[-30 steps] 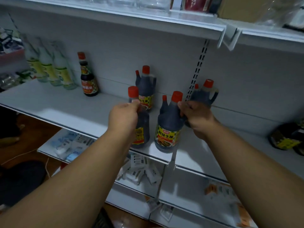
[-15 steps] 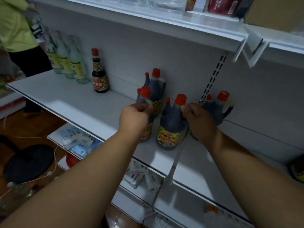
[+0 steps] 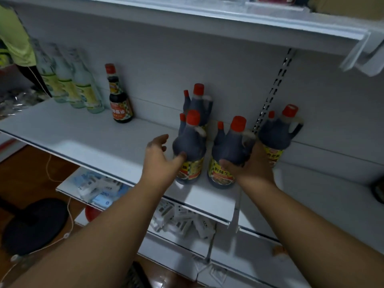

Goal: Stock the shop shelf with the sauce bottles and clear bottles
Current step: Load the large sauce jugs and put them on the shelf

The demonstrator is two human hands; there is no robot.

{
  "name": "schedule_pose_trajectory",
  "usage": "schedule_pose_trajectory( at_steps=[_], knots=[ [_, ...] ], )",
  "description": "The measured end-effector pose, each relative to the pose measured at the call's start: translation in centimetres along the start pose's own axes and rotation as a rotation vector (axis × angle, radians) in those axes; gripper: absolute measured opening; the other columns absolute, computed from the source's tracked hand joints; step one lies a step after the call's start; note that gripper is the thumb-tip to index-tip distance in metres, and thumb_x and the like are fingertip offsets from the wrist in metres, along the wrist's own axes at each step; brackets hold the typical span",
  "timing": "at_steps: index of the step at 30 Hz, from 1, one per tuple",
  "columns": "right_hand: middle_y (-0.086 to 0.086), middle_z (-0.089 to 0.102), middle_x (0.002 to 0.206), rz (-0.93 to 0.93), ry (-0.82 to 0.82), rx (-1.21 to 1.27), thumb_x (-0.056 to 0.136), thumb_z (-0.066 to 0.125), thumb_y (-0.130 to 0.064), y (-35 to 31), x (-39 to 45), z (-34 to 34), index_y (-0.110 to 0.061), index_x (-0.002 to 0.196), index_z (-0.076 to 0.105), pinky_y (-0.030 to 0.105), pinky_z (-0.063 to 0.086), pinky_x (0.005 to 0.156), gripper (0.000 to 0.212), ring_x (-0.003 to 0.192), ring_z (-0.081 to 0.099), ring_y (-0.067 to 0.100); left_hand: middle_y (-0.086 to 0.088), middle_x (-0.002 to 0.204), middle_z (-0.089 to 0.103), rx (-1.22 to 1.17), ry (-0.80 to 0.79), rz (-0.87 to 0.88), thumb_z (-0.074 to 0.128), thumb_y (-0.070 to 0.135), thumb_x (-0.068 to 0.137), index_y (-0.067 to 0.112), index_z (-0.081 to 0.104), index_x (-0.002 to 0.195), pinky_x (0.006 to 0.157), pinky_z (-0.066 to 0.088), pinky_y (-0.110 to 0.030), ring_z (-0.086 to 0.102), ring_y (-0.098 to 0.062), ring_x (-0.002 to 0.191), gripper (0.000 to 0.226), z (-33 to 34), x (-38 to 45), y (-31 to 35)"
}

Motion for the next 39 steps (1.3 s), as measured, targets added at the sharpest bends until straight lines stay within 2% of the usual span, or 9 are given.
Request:
schedule_pose_trajectory(
  at_steps=[5,11,14,18,21,25,31,35,39],
  knots=[
    [-0.006,0.053,0.118,0.037,0.051,0.048,0.063,0.091,-0.028,-0.3,-0.4,0.7,-0.021,0.127,0.042,0.028,0.045,0.084,0.081,0.106,0.056,0.012,0.007,0.121,0.055,0.009,-0.258,0.186,0.086,0.018,0.065,0.017,0.045,0.135,0.083,0.044,-0.011,0.057,-0.015,0.112,0.081,1.2,1.0,-0.8],
    [-0.004,0.054,0.116,-0.021,0.095,-0.015,0.067,0.089,-0.029,-1.1,1.3,1.3,-0.014,0.127,0.044,0.026,0.042,0.083,0.077,0.108,0.056,0.014,0.002,0.115,0.062,0.001,-0.17,0.316,0.085,0.017,0.064,0.016,0.051,0.131,0.076,0.045,-0.013,0.06,-0.012,0.1,0.075,2.0,1.3,-1.5],
    [-0.004,0.055,0.119,-0.057,0.088,-0.014,0.07,0.087,-0.026,-1.6,2.5,1.4,-0.012,0.128,0.044,0.025,0.045,0.085,0.074,0.11,0.055,0.011,0.007,0.111,0.06,0.0,-0.161,0.339,0.082,0.014,0.064,0.015,0.053,0.129,0.073,0.041,-0.004,0.056,-0.006,0.096,0.071,2.3,1.7,-1.5],
    [-0.007,0.053,0.121,-0.023,0.072,-0.025,0.074,0.085,-0.023,-1.5,4.4,1.2,-0.01,0.133,0.04,0.019,0.043,0.087,0.076,0.115,0.054,0.01,0.008,0.11,0.063,-0.004,-0.176,0.344,0.081,0.018,0.066,0.02,0.055,0.123,0.073,0.046,-0.011,0.06,-0.007,0.094,0.063,2.6,2.6,-1.5],
    [0.004,0.049,0.14,0.026,0.05,-0.09,0.076,0.084,-0.025,-1.2,6.2,1.1,-0.008,0.143,0.031,0.024,0.039,0.095,0.087,0.131,0.048,0.023,0.01,0.108,0.062,0.035,-0.136,0.333,0.08,0.021,0.069,0.019,0.056,0.122,0.072,0.045,-0.01,0.058,-0.006,0.092,0.058,2.8,3.1,-1.7],
    [0.012,0.043,0.147,0.067,0.023,-0.212,0.076,0.083,-0.032,-1.1,8.2,1.0,-0.003,0.144,0.028,0.026,0.037,0.096,0.093,0.135,0.043,0.029,0.004,0.116,0.064,0.084,-0.129,0.304,0.073,0.038,0.064,0.025,0.053,0.126,0.084,0.055,-0.036,0.062,-0.016,0.104,0.066,3.4,3.8,-2.6],
    [0.008,0.059,0.133,0.161,0.144,-0.133,0.062,0.073,-0.065,0.2,6.9,3.6,-0.013,0.136,0.046,0.043,0.05,0.097,0.095,0.121,0.058,0.029,0.003,0.116,0.064,0.109,-0.144,0.307,0.071,0.044,0.064,0.024,0.052,0.127,0.083,0.055,-0.039,0.063,-0.016,0.104,0.069,3.7,4.4,-3.2],
    [0.009,0.058,0.136,0.156,0.19,-0.116,0.079,0.077,-0.037,0.9,6.8,4.4,-0.012,0.136,0.048,0.042,0.048,0.099,0.069,0.125,0.055,0.031,0.001,0.117,0.063,0.089,-0.14,0.321,0.071,0.043,0.065,0.021,0.052,0.128,0.085,0.054,-0.038,0.062,-0.017,0.105,0.069,3.7,4.4,-3.3],
    [0.011,0.058,0.135,0.149,0.145,-0.155,0.083,0.076,-0.031,1.1,7.9,4.0,-0.008,0.133,0.049,0.036,0.045,0.097,0.062,0.125,0.054,0.031,0.001,0.119,0.063,0.081,-0.132,0.336,0.074,0.038,0.067,0.019,0.051,0.13,0.086,0.054,-0.038,0.061,-0.017,0.107,0.07,3.7,4.3,-3.4]
  ],
)
Point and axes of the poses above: each hand's wrist, its own x-axis towards the middle knuckle, its own z-axis out of the palm, y = z × x, the point moved 2 cm from there along x, towards the middle knuckle
